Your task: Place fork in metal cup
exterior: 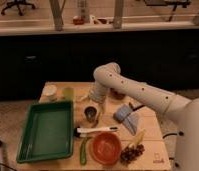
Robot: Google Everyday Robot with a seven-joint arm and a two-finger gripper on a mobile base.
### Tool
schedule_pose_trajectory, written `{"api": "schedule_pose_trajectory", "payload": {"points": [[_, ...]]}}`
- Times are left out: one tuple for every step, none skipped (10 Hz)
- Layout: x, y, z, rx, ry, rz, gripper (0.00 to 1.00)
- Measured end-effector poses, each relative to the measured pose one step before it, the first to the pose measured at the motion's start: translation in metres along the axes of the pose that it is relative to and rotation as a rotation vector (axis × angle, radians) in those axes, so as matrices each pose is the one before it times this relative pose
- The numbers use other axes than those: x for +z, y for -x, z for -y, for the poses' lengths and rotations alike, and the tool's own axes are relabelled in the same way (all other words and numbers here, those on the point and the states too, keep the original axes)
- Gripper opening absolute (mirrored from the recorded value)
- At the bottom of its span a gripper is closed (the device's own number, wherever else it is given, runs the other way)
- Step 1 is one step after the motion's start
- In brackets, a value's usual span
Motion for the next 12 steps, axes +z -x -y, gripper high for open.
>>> {"api": "schedule_pose_trajectory", "payload": {"points": [[0.00012, 0.00027, 0.00108, -0.00279, 0.0015, 0.00147, 0.8], [-0.00032, 0.00026, -0.00033, -0.00033, 0.00215, 0.00151, 0.8], [-0.00011, -0.00003, -0.0001, -0.0005, 0.00139, 0.00049, 0.8], [-0.00069, 0.00088, 0.00024, -0.00191, 0.00214, 0.0007, 0.8], [-0.00065, 0.00018, -0.00042, 0.00058, 0.00055, 0.00023, 0.8], [-0.00121, -0.00174, -0.00008, 0.00266, -0.0018, -0.00041, 0.8], [0.00027, -0.00128, 0.00039, -0.00053, 0.00103, 0.00212, 0.8], [0.00033, -0.00118, 0.00225, -0.00293, -0.00111, 0.00223, 0.8], [0.00009, -0.00129, 0.0011, -0.00214, -0.00075, 0.00117, 0.8], [-0.00077, -0.00143, 0.00031, -0.00054, -0.00142, -0.00026, 0.8], [-0.0013, -0.00268, 0.0003, -0.0023, -0.00152, 0.00141, 0.8], [-0.0006, -0.0016, 0.00075, -0.00179, -0.00226, 0.00004, 0.8]]}}
